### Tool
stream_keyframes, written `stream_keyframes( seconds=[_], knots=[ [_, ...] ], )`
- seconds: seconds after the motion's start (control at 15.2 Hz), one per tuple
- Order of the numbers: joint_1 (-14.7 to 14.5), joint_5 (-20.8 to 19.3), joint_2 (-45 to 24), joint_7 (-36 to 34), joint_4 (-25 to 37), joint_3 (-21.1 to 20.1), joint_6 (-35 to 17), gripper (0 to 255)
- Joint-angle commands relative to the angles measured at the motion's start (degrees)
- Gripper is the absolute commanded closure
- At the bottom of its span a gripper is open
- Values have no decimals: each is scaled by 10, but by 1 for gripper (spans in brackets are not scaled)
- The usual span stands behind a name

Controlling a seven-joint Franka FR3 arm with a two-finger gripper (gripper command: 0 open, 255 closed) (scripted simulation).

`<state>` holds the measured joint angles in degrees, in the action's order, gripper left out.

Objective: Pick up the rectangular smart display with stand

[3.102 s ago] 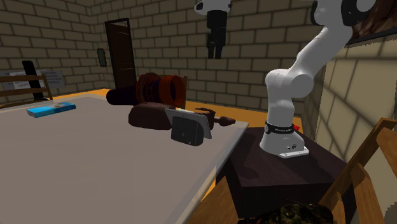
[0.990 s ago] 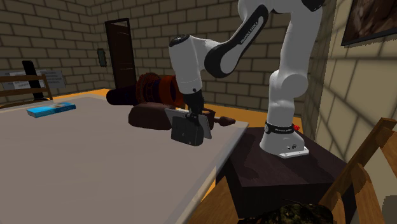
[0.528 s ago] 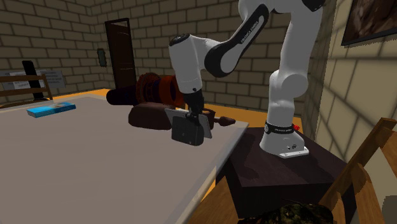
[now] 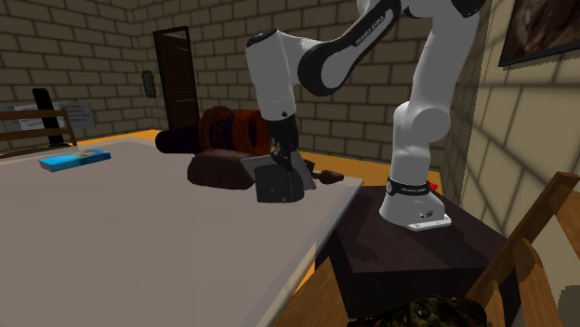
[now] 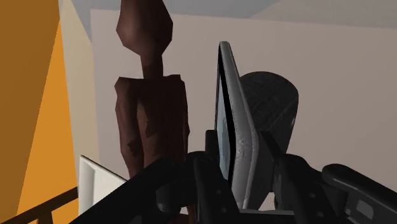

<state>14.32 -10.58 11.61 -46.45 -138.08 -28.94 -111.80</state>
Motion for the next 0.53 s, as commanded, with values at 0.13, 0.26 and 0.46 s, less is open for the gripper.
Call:
stream_keyframes(
  seconds=[0.13,0.26,0.46],
  knots=[
    [-2,9,19,13,17,4,30,255],
    [-3,13,27,19,26,6,46,255],
    [-3,15,31,23,31,7,54,255]
  ],
)
